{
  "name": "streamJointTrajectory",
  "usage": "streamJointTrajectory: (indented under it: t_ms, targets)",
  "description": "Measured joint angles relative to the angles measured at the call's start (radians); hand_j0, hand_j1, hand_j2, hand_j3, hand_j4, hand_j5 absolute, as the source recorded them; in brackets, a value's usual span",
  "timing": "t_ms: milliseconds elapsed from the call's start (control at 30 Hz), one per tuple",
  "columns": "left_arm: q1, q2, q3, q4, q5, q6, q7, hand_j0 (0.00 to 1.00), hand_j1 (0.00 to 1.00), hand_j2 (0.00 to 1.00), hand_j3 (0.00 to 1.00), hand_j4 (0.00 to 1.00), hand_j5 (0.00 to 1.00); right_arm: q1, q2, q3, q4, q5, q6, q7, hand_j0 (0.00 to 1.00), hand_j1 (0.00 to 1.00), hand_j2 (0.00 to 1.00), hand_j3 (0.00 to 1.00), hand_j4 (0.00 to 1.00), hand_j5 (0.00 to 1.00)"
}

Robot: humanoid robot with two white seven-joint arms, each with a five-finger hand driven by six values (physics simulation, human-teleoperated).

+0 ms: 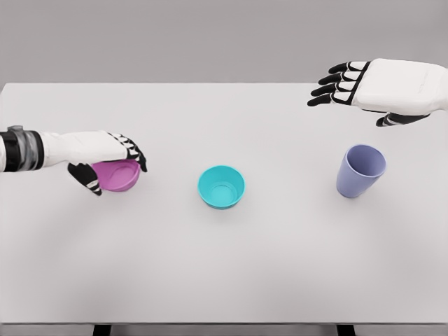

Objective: Stacking bowl and cup with both arms

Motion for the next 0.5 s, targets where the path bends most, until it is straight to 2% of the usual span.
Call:
streamJointTrajectory:
  t_ms: [500]
  targets:
    - [-0.049,-0.012,0.008,-0.059,0.003,-0.062,0.000,0.74,0.74,0.74,0.74,0.74,0.74,0.005,-0.003,-0.001,0.002,0.000,0.000,0.000,1.00,1.00,1.00,1.00,1.00,1.00]
